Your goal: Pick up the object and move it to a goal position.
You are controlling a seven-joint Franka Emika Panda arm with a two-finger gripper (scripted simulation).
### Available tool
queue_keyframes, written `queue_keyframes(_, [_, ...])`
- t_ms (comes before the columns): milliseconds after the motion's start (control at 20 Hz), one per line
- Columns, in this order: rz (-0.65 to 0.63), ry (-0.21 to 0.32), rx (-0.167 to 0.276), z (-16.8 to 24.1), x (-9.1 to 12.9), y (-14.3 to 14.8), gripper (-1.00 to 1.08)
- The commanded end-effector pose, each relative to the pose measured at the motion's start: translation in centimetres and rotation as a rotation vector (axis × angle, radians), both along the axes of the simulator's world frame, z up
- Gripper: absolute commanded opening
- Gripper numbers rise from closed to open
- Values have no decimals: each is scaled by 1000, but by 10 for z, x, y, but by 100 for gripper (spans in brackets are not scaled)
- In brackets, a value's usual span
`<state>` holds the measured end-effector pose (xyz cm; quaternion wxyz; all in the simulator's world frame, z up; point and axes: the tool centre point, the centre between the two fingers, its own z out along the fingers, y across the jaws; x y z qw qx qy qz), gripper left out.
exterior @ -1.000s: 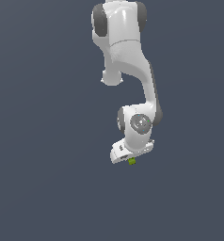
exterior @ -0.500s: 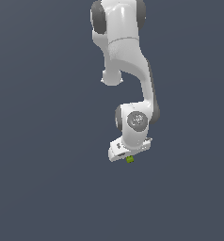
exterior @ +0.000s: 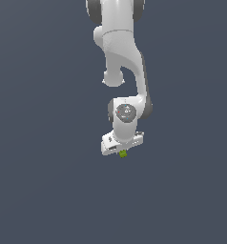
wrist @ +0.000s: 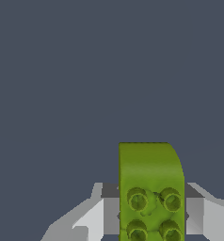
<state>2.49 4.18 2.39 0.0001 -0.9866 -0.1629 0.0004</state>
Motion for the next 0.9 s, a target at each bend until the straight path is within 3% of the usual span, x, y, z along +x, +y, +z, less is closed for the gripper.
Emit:
queue_keyframes(0, [-1, 0, 0, 4, -13, -17, -100])
queue_keyframes(850, [-1, 0, 0, 34, -115, -147, -100])
